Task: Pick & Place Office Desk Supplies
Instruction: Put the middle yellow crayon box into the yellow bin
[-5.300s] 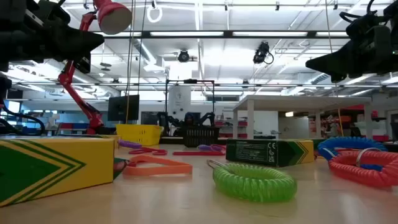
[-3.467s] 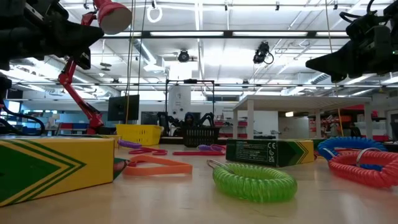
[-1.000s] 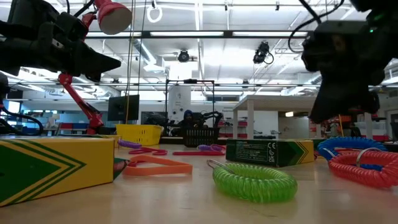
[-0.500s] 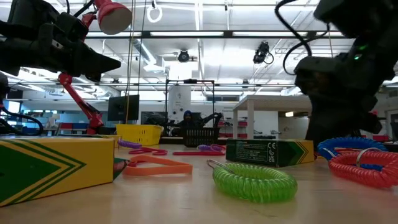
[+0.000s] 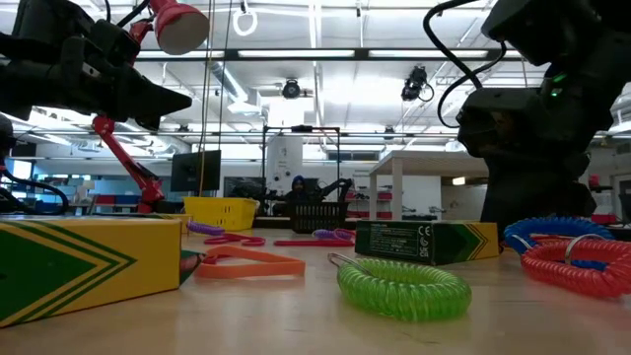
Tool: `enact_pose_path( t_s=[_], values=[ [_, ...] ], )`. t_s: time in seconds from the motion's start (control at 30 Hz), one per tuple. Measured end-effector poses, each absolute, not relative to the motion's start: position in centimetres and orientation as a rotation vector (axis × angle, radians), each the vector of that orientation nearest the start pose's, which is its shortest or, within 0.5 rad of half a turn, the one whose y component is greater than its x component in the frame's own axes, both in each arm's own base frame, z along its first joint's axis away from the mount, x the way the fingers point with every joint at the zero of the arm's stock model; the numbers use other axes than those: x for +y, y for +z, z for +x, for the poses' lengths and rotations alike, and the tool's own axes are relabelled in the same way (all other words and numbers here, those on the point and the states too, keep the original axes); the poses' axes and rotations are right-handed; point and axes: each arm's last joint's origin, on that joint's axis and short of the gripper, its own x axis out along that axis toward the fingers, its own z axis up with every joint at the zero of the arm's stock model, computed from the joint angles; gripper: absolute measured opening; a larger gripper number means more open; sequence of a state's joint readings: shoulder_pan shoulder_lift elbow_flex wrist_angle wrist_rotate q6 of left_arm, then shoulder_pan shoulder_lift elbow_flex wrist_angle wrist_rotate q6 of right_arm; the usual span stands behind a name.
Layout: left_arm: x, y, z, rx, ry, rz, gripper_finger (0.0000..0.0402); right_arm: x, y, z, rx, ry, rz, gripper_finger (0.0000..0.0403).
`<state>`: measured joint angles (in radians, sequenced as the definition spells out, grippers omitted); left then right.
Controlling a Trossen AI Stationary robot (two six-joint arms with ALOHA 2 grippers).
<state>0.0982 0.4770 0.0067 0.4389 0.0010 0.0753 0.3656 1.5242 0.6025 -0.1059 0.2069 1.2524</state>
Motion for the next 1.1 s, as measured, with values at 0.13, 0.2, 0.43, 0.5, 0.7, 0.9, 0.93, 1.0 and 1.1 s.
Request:
enact_pose_path(
  t_s=[0.13, 0.2, 0.43, 0.5, 0.7, 0.9, 0.93, 1.0, 1.1],
  values=[
    [1.25, 16.41, 12.71, 0.035, 0.095, 0.073, 0.0009, 8.52, 12.6, 23.85, 0.917, -0.474, 0.862, 0.0084],
    [1.23, 16.41, 12.71, 0.035, 0.089, 0.073, 0.0009, 8.54, 12.59, 23.84, 0.922, -0.47, 0.865, 0.0087],
    [1.17, 16.41, 12.72, 0.034, 0.07, 0.066, 0.0009, 8.54, 12.59, 23.84, 0.925, -0.466, 0.861, 0.0071],
    [1.17, 16.41, 12.72, 0.034, 0.069, 0.066, 0.0009, 8.54, 12.6, 23.85, 0.924, -0.465, 0.862, 0.007],
    [1.17, 16.41, 12.72, 0.034, 0.069, 0.066, 0.0009, 8.63, 12.27, 23.91, 0.945, -0.456, 0.867, 0.0084],
    [1.17, 16.41, 12.72, 0.034, 0.07, 0.067, 0.0009, 8.71, 11.64, 24.17, 0.944, -0.469, 0.857, 0.0053],
    [1.16, 16.41, 12.72, 0.034, 0.069, 0.067, 0.0009, 8.7, 11.64, 24.2, 0.939, -0.47, 0.856, 0.0041],
    [1.17, 16.41, 12.72, 0.034, 0.069, 0.068, 0.0009, 8.67, 11.71, 24.18, 0.93, -0.473, 0.851, 0.0015],
    [1.17, 16.41, 12.72, 0.034, 0.069, 0.068, 0.0009, 8.64, 11.9, 24.19, 0.914, -0.472, 0.847, 0.0009]
  ],
)
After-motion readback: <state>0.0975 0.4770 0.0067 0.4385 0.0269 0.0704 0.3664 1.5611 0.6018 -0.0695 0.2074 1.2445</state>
